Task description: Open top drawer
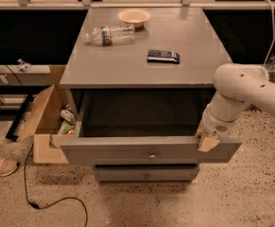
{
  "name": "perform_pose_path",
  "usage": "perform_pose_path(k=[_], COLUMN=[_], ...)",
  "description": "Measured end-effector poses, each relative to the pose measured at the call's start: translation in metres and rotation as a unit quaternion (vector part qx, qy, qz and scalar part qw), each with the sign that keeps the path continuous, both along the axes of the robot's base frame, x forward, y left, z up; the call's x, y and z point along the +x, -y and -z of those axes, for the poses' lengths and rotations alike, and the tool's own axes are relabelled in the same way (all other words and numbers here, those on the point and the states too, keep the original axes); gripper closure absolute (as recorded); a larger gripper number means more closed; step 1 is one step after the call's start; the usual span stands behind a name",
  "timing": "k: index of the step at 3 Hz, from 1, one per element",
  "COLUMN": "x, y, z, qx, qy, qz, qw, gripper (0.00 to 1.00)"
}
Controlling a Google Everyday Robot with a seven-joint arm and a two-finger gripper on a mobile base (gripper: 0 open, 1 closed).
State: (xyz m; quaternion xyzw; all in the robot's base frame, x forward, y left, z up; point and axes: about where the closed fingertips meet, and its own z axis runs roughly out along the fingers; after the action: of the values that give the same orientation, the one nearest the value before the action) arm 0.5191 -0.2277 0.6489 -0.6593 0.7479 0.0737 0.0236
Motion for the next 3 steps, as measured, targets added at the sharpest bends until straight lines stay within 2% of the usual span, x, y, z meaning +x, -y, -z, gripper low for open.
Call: perform_pose_path(k=[1,2,3], x=[0.0000,-0.0001,-0.0080], y=[0.0000,0.0000,0.0001], z=[0.0000,0.0001,0.0074], qx=[0.000,0.000,-0.007], qy=[0.000,0.000,-0.013], qz=[0.000,0.000,-0.009], qw=[1.0000,1.0000,0.9998], gripper=[0.42,0.19,0.00])
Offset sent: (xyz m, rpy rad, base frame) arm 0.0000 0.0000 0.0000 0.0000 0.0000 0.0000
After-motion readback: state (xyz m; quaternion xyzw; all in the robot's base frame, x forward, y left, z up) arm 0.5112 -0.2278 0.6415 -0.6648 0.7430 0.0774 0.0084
